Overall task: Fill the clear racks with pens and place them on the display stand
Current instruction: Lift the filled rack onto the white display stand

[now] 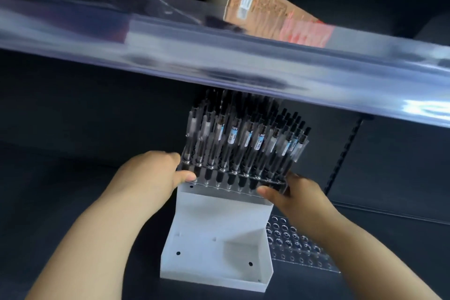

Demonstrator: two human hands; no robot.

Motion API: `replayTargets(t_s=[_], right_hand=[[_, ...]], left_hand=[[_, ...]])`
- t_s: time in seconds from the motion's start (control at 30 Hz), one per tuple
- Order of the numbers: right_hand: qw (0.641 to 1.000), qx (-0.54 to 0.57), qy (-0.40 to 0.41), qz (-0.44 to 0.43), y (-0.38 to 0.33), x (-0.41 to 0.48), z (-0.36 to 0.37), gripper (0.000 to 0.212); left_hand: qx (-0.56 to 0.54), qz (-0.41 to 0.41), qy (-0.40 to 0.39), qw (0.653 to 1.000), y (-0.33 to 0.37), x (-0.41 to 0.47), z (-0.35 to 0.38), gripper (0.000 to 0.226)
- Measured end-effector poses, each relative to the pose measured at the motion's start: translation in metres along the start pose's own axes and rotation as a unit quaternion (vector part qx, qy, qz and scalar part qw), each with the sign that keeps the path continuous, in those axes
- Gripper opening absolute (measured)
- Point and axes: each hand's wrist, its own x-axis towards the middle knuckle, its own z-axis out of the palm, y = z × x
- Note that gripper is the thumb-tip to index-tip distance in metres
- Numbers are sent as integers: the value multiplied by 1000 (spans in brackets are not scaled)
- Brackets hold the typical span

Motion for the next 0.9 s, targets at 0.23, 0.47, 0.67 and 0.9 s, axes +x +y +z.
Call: replayTargets(t_s=[0.23, 0.47, 0.67, 0.9], right_hand=[[1000, 5, -25, 10, 7, 17, 12, 34], [1000, -2, -19, 1, 9, 28, 20, 33], [1000, -4, -7, -20, 12, 30, 25, 29], [994, 100, 48, -18, 20, 24, 38, 43]], left_hand=[[-10, -5, -44, 999, 2, 18, 14, 42], [3, -15, -65, 998, 4, 25, 23, 40], [-25, 1, -48, 999, -3, 26, 41, 44], [-142, 24, 23, 989, -15, 20, 58, 42]])
